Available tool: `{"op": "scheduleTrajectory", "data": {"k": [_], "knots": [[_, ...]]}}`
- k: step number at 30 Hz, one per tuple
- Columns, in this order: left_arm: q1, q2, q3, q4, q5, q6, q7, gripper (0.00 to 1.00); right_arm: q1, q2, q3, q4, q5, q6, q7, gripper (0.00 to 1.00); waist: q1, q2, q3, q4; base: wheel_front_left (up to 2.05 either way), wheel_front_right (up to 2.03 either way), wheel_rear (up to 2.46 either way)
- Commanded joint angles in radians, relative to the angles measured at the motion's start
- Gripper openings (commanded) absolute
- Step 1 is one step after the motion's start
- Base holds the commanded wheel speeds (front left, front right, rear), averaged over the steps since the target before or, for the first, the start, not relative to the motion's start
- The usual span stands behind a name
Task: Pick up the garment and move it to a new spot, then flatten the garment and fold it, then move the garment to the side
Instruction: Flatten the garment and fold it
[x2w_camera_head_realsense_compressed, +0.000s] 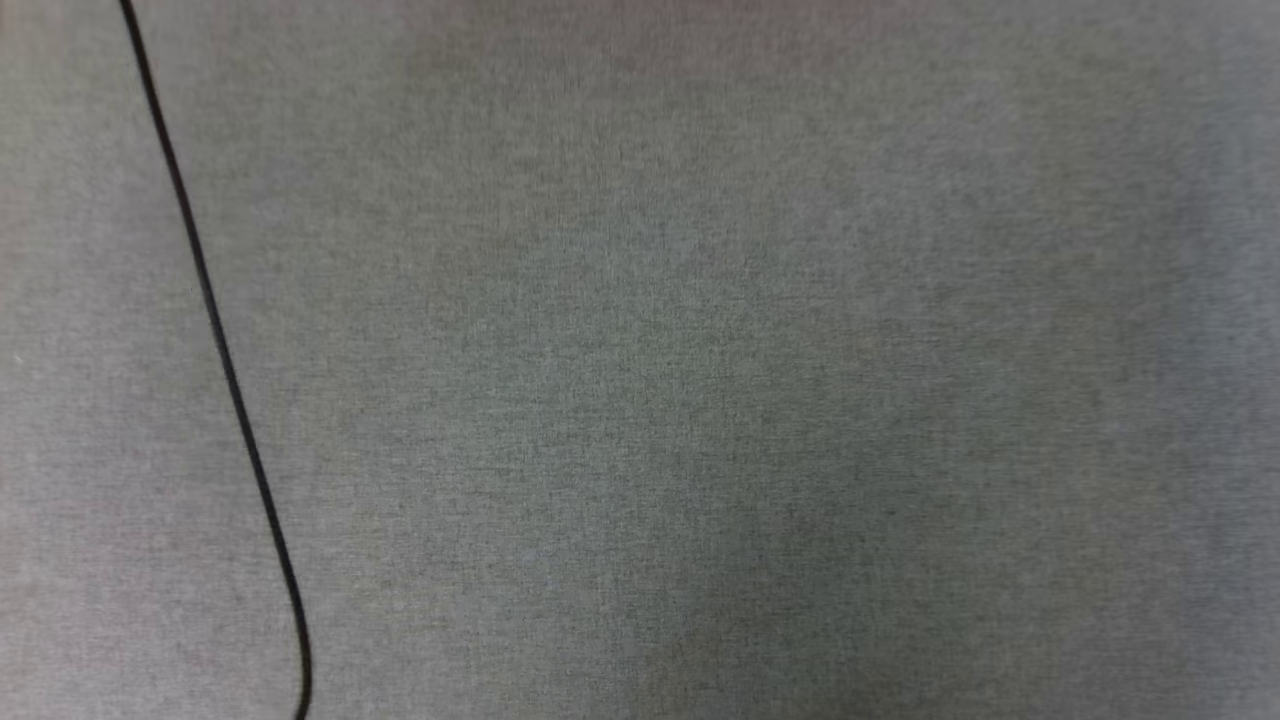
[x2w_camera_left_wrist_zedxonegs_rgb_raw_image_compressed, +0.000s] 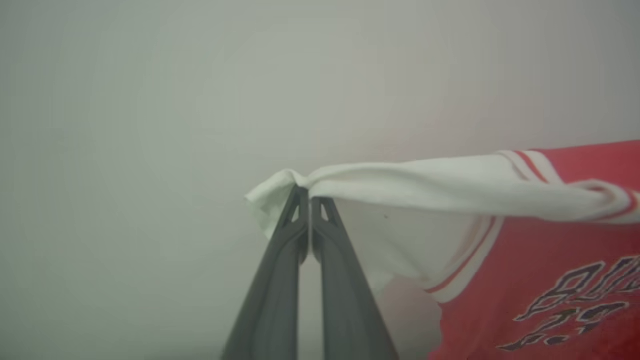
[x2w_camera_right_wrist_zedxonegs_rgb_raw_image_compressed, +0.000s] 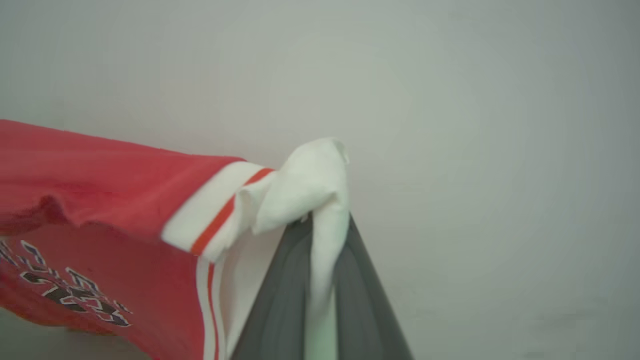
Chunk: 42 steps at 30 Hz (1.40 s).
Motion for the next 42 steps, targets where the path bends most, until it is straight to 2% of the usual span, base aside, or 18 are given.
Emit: {"op": "scheduleTrajectory", "data": {"k": [1,6,11,20,29,34,42], "knots": [[0.029,-0.004,0.002,0.013,-0.003,-0.003,-0.005,0.0,-0.007,0.003,0.0,0.018,0.004,-0.002,-0.011,0.0,-0.0002,0.0,0.029,0.006,0.0,0.0,0.0],[0.07,-0.039,0.006,0.055,-0.042,-0.031,-0.02,0.0,0.021,0.024,0.002,0.1,0.023,-0.002,-0.052,0.0,-0.0002,0.0,0.07,0.012,0.0,0.0,0.0],[0.149,-0.071,0.009,0.102,-0.088,-0.062,-0.047,0.0,0.105,0.032,0.021,0.162,0.06,-0.002,-0.108,0.0,-0.0002,0.0,0.065,0.019,0.0,0.0,0.0],[0.435,-0.1,-0.01,0.125,-0.137,-0.085,-0.13,0.0,0.428,0.012,0.097,0.198,0.186,-0.002,-0.208,0.0,-0.0002,0.0,-0.066,0.028,0.0,0.0,0.0],[0.771,-0.116,0.013,0.064,-0.171,-0.087,-0.157,0.0,0.798,-0.002,0.188,0.102,0.342,-0.002,-0.249,0.0,-0.0002,0.0,-0.243,0.016,0.0,0.0,0.0],[0.958,-0.116,0.063,-0.027,-0.169,-0.057,-0.158,0.0,0.996,-0.019,0.201,0.018,0.412,-0.002,-0.249,0.0,-0.0002,0.0,-0.335,0.007,0.0,0.0,0.0],[1.295,-0.112,0.141,-0.268,-0.155,0.036,-0.158,0.0,1.307,-0.047,0.166,-0.179,0.439,-0.002,-0.191,0.0,-0.0002,0.0,-0.456,0.002,0.0,0.0,0.0]]}}
